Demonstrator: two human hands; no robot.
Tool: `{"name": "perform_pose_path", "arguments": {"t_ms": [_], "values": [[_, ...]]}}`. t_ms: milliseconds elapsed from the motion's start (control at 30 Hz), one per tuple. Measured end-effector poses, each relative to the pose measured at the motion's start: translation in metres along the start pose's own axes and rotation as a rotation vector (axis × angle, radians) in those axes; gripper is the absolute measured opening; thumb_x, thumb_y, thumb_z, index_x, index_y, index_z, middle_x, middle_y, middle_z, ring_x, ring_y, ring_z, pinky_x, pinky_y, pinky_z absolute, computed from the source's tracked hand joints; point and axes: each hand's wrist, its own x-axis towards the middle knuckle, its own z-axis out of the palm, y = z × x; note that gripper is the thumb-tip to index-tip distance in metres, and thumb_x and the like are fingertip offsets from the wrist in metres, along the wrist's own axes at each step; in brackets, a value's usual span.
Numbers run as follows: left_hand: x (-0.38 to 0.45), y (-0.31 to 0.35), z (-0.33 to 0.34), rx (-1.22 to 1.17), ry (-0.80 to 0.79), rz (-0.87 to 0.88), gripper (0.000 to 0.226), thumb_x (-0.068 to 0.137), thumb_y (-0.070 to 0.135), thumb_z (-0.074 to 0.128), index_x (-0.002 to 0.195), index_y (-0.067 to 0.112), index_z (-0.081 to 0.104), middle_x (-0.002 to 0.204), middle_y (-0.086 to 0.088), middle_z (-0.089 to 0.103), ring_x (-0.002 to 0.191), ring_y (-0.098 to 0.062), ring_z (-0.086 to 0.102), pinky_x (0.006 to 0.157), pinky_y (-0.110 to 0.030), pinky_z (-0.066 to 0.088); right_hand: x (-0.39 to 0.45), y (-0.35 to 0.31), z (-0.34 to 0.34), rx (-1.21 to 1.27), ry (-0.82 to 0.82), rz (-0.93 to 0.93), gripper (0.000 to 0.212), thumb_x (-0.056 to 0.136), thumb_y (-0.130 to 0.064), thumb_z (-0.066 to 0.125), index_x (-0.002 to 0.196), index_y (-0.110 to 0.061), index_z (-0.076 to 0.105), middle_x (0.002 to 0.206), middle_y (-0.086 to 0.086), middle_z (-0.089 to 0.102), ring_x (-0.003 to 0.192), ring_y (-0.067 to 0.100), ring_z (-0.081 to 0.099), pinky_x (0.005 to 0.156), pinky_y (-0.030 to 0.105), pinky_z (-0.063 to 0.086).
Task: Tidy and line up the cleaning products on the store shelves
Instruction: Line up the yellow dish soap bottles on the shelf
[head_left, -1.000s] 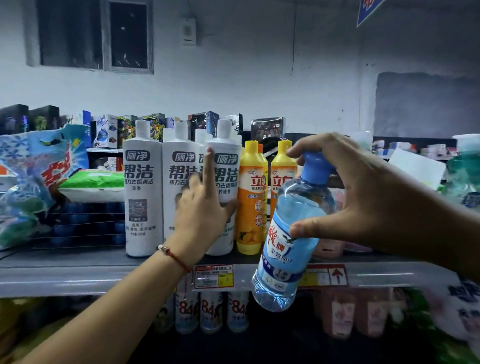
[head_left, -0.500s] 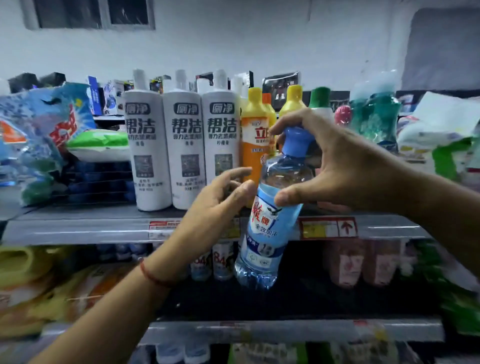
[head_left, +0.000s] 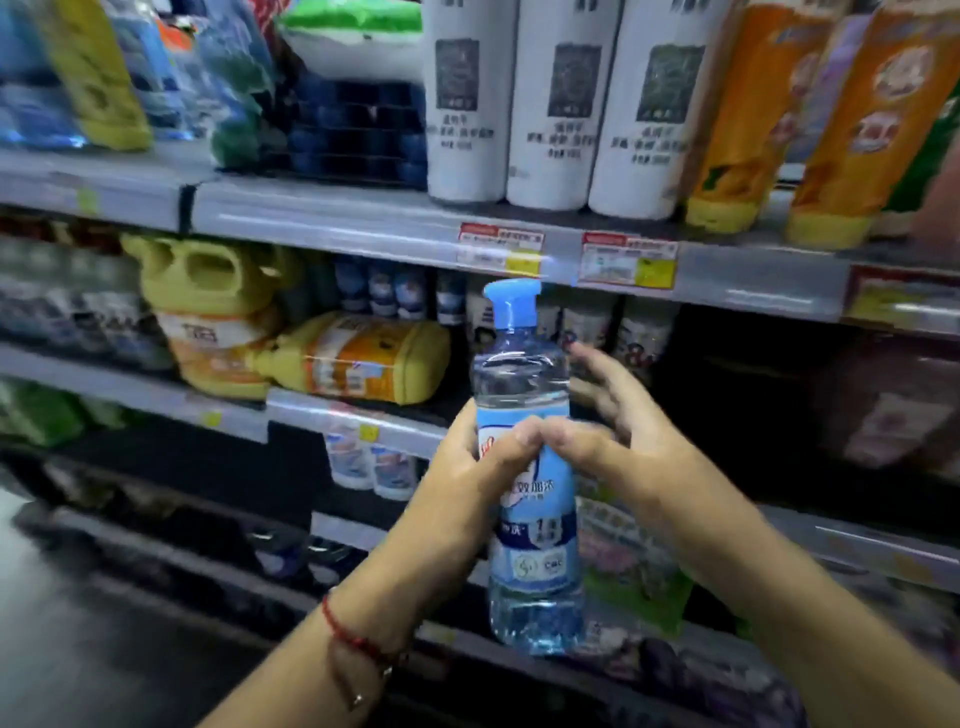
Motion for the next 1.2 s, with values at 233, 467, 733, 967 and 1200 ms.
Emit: {"name": "perform_pose_path", "arguments": {"t_ms": [233, 467, 733, 967, 1200], "values": [[-0.039, 0.004, -0.091, -0.068, 0.478, -0.030, 0.053, 0.066, 0.048, 0.075, 0.107, 0.017, 0.062, 0.087, -0.003, 0.074, 0.077, -0.016, 0.073, 0.070, -0.034, 0.061, 0.011, 0.059, 0.121, 0.084, -0.316, 0.237, 0.060, 0.073, -0.013, 0.078, 0.127, -0.024, 0.055, 0.109, -0.006, 0.075, 0.096, 0.007, 0.070, 0.079, 0.021, 0.055], [-0.092, 0.031, -0.217, -0.322, 0.707, -0.123, 0.057, 0.089, 0.056, 0.054, 0.120, 0.011, 0.068, 0.108, -0.016, 0.074, 0.099, -0.032, 0.072, 0.094, -0.050, 0.054, 0.058, 0.055, 0.245, -0.344, -0.295, 0.230, 0.069, 0.057, -0.057, 0.082, 0.119, -0.052, 0.052, 0.103, -0.019, 0.072, 0.086, 0.004, 0.071, 0.085, 0.039, 0.059], [-0.160, 0.079, -0.371, -0.181, 0.760, -0.133, 0.056, 0.079, 0.024, 0.065, 0.126, -0.005, 0.054, 0.118, -0.032, 0.065, 0.105, -0.041, 0.065, 0.097, -0.060, 0.049, 0.125, 0.042, 0.391, -0.290, -0.463, 0.282, 0.053, 0.061, -0.053, 0.084, 0.105, -0.042, 0.056, 0.092, -0.017, 0.074, 0.076, 0.006, 0.073, 0.071, 0.030, 0.061], [-0.190, 0.117, -0.453, 0.201, 0.897, -0.040, 0.065, 0.067, 0.044, 0.080, 0.121, 0.015, 0.058, 0.112, -0.008, 0.074, 0.106, -0.029, 0.071, 0.098, -0.055, 0.053, 0.166, 0.042, 0.484, 0.113, -0.664, 0.362, 0.057, 0.066, -0.036, 0.085, 0.115, -0.017, 0.064, 0.101, 0.004, 0.076, 0.087, 0.016, 0.072, 0.076, 0.027, 0.057], [-0.179, 0.161, -0.497, 0.581, 0.895, 0.067, 0.063, 0.071, 0.033, 0.088, 0.127, 0.033, 0.059, 0.107, 0.011, 0.075, 0.101, -0.009, 0.070, 0.090, -0.041, 0.058, 0.205, 0.049, 0.547, 0.339, -0.728, 0.329, 0.042, 0.074, -0.015, 0.077, 0.115, -0.019, 0.069, 0.109, 0.013, 0.074, 0.100, 0.026, 0.070, 0.087, 0.036, 0.056]]}}
